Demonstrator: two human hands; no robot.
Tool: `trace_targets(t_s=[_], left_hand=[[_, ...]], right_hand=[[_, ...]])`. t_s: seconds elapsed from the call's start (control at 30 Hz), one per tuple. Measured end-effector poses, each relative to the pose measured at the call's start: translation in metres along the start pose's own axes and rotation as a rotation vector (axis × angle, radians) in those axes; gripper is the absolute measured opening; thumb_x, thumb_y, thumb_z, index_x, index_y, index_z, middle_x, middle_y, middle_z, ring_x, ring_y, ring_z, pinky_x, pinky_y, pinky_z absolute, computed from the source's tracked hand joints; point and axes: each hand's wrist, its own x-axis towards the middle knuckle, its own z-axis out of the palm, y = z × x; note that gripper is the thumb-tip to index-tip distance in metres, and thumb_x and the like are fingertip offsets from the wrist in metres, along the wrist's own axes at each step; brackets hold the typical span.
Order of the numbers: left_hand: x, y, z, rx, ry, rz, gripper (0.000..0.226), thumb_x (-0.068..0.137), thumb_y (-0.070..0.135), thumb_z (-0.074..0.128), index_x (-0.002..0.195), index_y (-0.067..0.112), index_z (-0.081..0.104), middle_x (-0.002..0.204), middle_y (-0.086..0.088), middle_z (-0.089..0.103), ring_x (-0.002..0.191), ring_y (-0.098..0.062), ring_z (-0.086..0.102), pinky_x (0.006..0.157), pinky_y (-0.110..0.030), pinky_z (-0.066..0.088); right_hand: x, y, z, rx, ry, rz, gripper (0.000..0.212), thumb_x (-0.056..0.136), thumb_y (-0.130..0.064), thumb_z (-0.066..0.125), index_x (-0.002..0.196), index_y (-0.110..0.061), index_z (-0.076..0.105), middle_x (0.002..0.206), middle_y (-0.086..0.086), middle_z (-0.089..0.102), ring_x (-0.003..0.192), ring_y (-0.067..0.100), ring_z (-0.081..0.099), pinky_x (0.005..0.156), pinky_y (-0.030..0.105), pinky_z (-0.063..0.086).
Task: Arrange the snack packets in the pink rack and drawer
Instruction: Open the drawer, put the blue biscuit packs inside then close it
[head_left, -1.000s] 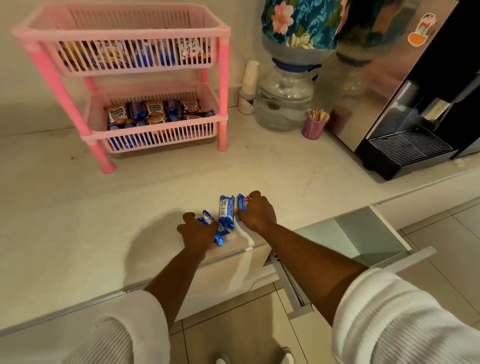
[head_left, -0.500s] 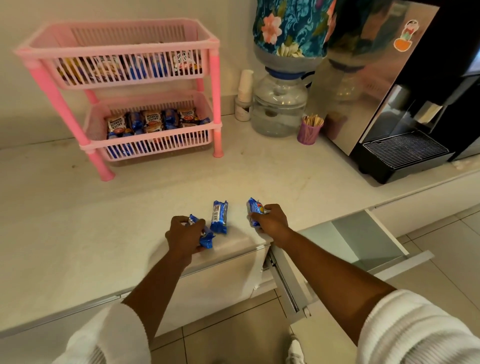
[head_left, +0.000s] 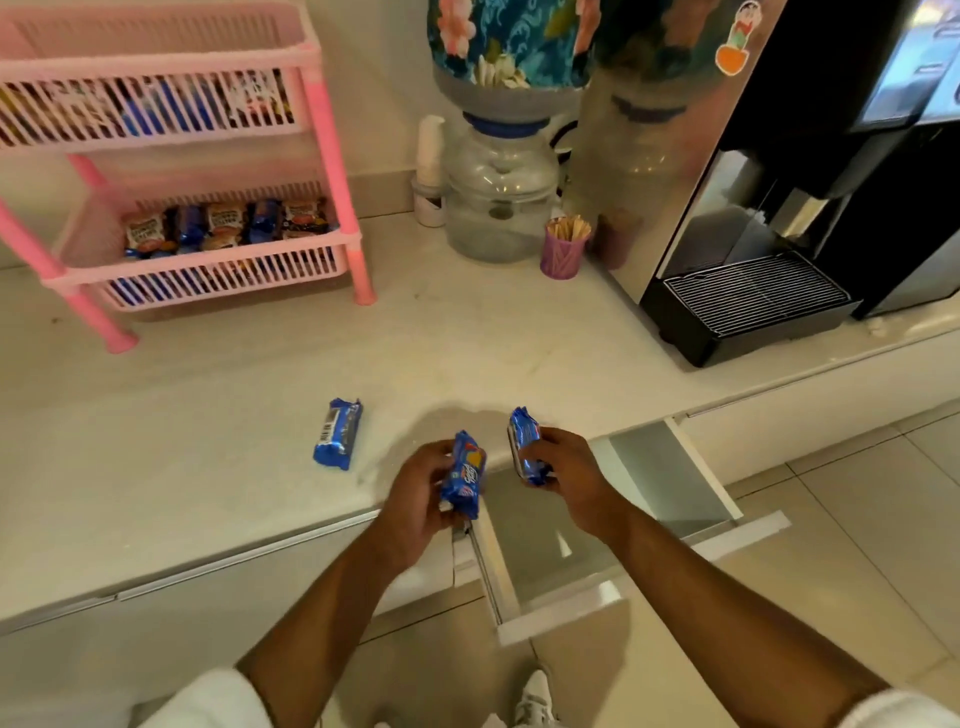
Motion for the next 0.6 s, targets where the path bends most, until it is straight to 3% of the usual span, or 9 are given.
trace_targets(t_s=[0.1,0.2,0.4,0.47,0.53,0.6], left_hand=[[0.009,-0.029,0.034,0.141,-0.058,-0.086,0.021,0.093,0.015,0.054,0.113,0.018,0.061,0.105,-0.017,0.07,0.086,-0.028,0.069,0.065,-0.038,0.057],[0.022,-0.056,0.059,0.225,-0.06,-0.15,0.026,0.091,0.013,0.064,0.116,0.016,0.058,0.109,-0.013,0.069,0.086,-0.025,0.071,0.063,-0.039,0.059],[0.065,-0.095,0.082,0.321,0.024,-0.199,0.033,0.081,0.003,0.069,0.111,0.012,0.056,0.102,-0.014,0.069,0.082,-0.025,0.072,0.065,-0.047,0.062],[0.088,-0.106,0.086,0.427,0.113,-0.191,0.024,0.08,-0.002,0.066,0.103,0.001,0.062,0.096,-0.022,0.069,0.084,-0.031,0.071,0.065,-0.052,0.061],[0.11,-0.118,0.083,0.473,0.14,-0.171,0.008,0.077,-0.008,0.064,0.085,-0.008,0.063,0.082,-0.026,0.066,0.08,-0.041,0.069,0.063,-0.049,0.058],[0.133,-0.138,0.079,0.48,0.121,-0.166,0.013,0.076,-0.014,0.058,0.07,-0.003,0.061,0.07,-0.023,0.059,0.069,-0.043,0.064,0.06,-0.041,0.05]], right_hand=[[0.0,0.009,-0.042,-0.148,-0.008,0.044,0.021,0.072,-0.015,0.069,0.086,0.001,0.066,0.07,0.007,0.063,0.063,0.018,0.063,0.061,0.031,0.058],[0.012,0.024,-0.075,-0.292,-0.002,0.143,0.005,0.076,-0.01,0.071,0.076,-0.008,0.067,0.067,0.007,0.064,0.059,0.017,0.065,0.063,0.033,0.059],[0.047,0.054,-0.096,-0.626,-0.061,0.331,0.024,0.06,-0.02,0.087,0.073,-0.01,0.07,0.07,0.007,0.071,0.063,0.02,0.073,0.062,0.032,0.06],[0.061,0.064,-0.094,-0.714,-0.093,0.344,0.03,0.059,-0.027,0.089,0.075,-0.011,0.069,0.072,0.004,0.07,0.063,0.015,0.07,0.055,0.023,0.055],[0.073,0.074,-0.09,-0.788,-0.1,0.345,0.037,0.059,-0.036,0.088,0.078,-0.013,0.068,0.073,0.001,0.068,0.062,0.011,0.065,0.047,0.017,0.046],[0.086,0.086,-0.089,-0.872,-0.076,0.365,0.052,0.06,-0.044,0.089,0.094,-0.01,0.067,0.086,0.003,0.069,0.073,0.015,0.065,0.053,0.021,0.046]])
